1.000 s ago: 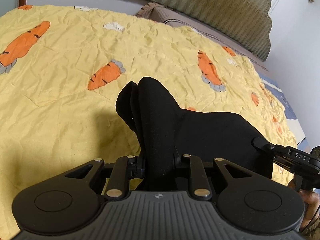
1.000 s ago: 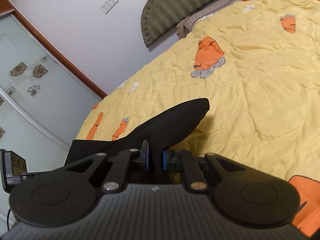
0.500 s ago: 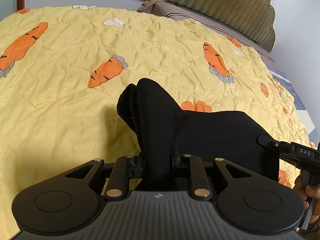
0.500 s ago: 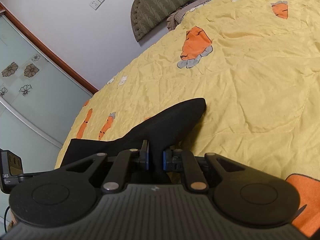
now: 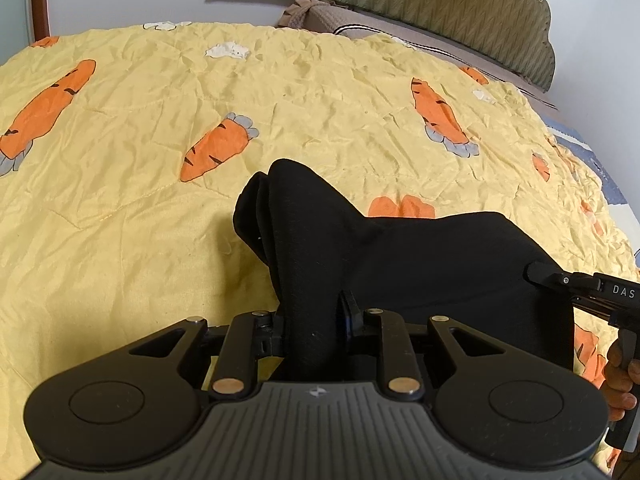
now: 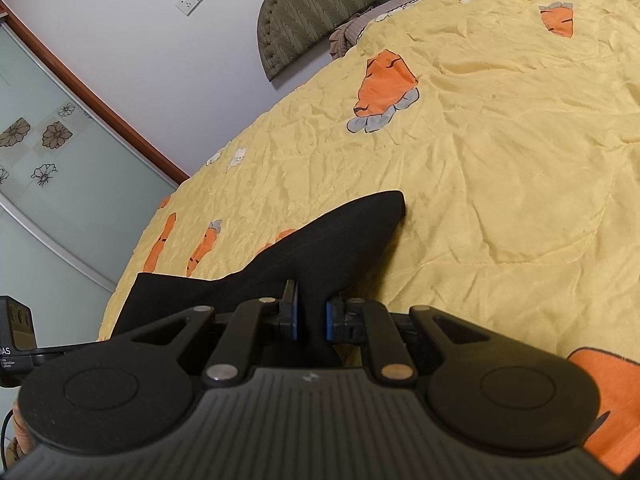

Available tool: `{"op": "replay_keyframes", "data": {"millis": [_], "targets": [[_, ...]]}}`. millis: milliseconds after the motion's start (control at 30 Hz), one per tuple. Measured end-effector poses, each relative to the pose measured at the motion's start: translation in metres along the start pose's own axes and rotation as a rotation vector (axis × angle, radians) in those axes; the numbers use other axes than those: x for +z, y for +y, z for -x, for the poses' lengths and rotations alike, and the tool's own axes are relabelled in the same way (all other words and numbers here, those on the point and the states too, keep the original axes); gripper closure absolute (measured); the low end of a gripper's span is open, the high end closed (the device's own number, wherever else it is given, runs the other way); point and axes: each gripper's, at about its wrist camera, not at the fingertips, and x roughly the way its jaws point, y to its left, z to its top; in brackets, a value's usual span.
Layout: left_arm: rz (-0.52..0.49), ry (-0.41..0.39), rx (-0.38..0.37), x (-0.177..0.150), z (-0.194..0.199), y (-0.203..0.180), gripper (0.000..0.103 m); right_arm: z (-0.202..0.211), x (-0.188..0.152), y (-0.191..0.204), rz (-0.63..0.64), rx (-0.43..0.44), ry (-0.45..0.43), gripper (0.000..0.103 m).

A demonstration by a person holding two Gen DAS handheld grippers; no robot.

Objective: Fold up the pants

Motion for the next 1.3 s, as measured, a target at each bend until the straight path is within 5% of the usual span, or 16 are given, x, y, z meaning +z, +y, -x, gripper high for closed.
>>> {"op": "replay_keyframes", "data": {"millis": [400,600,667,733,800,833,900,1100,1200,1300], "targets": [[-0.028,-0.006,0.017,-0.001,-0.002,-0.002,0.08,-0.005,-0.001,-0.001,0.021,-0.032,0.006,0.09],[-0.053,-0.011,0.056,-0.003,0.0,0.005,0.065,-0.009,-0.003,0.008,0.097,-0.116,0.008,0.088],[-0.055,-0.043,0.119,-0.003,0.008,0.013,0.064,-0.011,-0.004,0.012,0.151,-0.194,0.013,0.075],[-0.107,-0.126,0.312,-0.004,0.02,0.018,0.064,-0.006,-0.004,0.014,0.198,-0.263,-0.007,0.067],[-0.143,-0.182,0.45,-0.003,0.031,0.023,0.065,0.007,-0.002,0.015,0.23,-0.323,-0.066,0.068],[-0.136,-0.196,0.453,-0.001,0.037,0.026,0.065,0.015,0.0,0.018,0.257,-0.361,-0.108,0.068],[-0.081,-0.203,0.36,0.005,0.048,0.031,0.065,0.025,0.005,0.026,0.297,-0.371,-0.164,0.069],[-0.041,-0.138,0.055,0.007,0.04,-0.001,0.065,-0.003,0.017,0.054,0.286,-0.129,-0.115,0.068],[-0.05,-0.131,0.009,0.004,0.02,-0.024,0.063,-0.037,0.019,0.048,0.206,-0.053,-0.039,0.066],[-0.087,-0.103,0.06,0.007,-0.022,-0.027,0.038,-0.068,0.019,0.026,0.178,-0.164,0.029,0.07]]}}
